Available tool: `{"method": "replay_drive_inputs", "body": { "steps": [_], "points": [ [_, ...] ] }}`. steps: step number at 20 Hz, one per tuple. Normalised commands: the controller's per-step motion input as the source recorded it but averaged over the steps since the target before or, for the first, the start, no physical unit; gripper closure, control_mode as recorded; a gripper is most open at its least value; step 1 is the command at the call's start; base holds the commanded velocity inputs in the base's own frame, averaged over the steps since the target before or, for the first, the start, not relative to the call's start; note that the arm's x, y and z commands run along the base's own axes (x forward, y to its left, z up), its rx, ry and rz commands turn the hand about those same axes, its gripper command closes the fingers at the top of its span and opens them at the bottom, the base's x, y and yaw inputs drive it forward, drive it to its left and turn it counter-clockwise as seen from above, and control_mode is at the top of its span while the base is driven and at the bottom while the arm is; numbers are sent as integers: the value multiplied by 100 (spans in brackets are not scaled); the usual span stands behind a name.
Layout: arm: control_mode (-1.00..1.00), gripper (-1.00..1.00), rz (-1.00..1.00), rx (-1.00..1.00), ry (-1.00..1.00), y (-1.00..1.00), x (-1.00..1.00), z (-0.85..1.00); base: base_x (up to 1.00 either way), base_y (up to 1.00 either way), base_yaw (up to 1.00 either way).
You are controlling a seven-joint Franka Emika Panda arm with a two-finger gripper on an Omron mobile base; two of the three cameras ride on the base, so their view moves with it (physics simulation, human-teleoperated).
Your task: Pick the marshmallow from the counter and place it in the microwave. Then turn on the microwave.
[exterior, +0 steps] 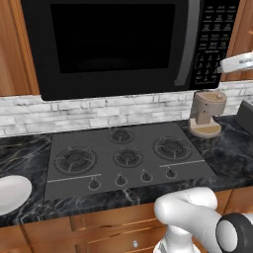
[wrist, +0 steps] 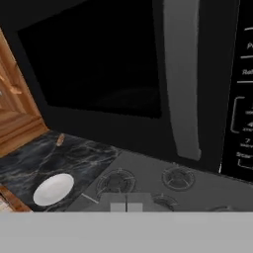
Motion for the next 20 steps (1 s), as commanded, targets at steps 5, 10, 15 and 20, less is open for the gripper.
{"method": "replay_drive_inputs", "body": {
  "steps": [5, 10, 15, 20],
  "points": [
    [-100, 100, -1, 3, 19, -30, 0, -14, 0, 0, 0],
    [-100, 100, 0, 13, 11, -17, 0, -31, 0, 0, 0],
    [-100, 100, 0, 14, 6, -7, 8, -28, 0, 0, 0],
    [-100, 100, -6, 13, 0, 0, 8, -10, 0, 0, 0]
  ]
}}
